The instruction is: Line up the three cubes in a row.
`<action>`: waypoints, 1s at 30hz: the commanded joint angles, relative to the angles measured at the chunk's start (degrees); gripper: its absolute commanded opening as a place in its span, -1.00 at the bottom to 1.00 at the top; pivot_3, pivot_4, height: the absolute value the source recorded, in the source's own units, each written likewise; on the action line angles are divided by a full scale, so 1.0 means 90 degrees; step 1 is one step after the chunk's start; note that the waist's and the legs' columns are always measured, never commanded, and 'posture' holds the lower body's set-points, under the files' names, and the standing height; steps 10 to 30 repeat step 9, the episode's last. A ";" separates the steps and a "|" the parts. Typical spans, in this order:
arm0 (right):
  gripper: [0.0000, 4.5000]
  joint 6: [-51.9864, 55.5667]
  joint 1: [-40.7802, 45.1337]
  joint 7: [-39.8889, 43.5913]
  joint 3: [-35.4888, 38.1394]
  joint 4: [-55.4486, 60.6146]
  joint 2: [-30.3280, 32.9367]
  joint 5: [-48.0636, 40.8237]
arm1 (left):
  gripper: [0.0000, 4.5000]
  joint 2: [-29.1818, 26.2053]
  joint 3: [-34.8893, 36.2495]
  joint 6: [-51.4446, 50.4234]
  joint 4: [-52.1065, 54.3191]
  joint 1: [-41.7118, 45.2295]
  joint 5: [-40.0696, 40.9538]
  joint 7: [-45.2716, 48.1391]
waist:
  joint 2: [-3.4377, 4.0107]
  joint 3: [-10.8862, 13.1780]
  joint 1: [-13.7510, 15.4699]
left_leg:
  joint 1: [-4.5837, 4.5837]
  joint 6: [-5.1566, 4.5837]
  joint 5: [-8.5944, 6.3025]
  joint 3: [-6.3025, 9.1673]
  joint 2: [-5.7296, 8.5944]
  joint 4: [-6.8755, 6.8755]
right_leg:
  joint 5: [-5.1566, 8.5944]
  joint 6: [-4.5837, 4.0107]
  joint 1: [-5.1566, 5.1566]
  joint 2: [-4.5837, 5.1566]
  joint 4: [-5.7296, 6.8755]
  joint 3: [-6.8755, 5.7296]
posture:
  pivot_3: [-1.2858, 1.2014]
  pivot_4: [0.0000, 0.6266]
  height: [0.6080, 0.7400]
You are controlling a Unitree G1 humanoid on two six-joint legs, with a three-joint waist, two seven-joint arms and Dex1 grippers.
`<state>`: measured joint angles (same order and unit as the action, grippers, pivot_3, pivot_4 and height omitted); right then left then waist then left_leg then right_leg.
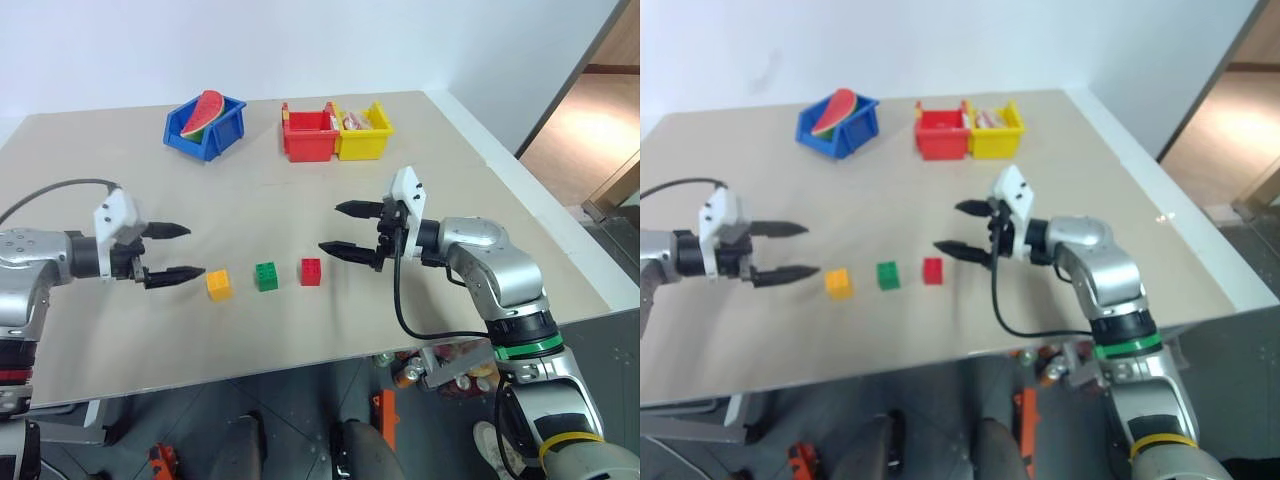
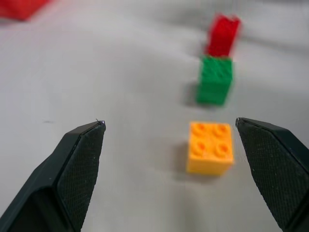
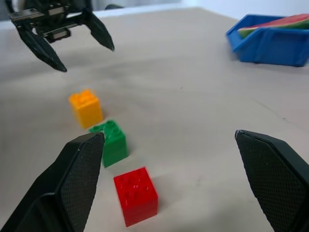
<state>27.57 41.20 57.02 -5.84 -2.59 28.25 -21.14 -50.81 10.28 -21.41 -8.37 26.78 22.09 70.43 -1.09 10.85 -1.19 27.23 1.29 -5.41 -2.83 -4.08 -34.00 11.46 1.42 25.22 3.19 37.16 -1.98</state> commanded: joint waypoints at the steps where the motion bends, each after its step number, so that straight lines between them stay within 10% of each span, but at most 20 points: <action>1: 1.00 -0.0473 0.0110 -0.0285 0.0329 -0.0354 0.0045 0.0183 | 0.99 0.0075 0.0575 -0.0093 0.0076 -0.0073 -0.0141 -0.1129 | 0.0000 0.0000 0.0000 | 0.0000 0.0000 0.0000 0.0000 0.0000 0.0000 | 0.0000 0.0000 0.0000 -0.0001 0.0000 0.0000 | 0.03 -0.52 1.00; 9: 1.00 -0.1645 0.0092 -0.1102 0.0710 -0.1510 0.0110 0.0792 | 0.99 0.0909 0.0720 0.0390 0.0538 -0.0828 -0.0786 -0.3167 | -0.0001 0.0001 0.0004 | -0.0001 0.0000 0.0000 -0.0008 0.0001 0.0000 | -0.0001 0.0001 -0.0001 0.0000 -0.0001 0.0004 | 0.03 -0.52 1.00; 30: 1.00 -0.1645 0.0092 -0.1102 0.0710 -0.1510 0.0110 0.0792 | 0.99 0.0909 0.0720 0.0390 0.0538 -0.0828 -0.0786 -0.3167 | -0.0001 0.0001 0.0004 | -0.0001 0.0000 0.0000 -0.0008 0.0001 0.0000 | -0.0001 0.0001 -0.0001 0.0000 -0.0001 0.0004 | 0.03 -0.52 1.00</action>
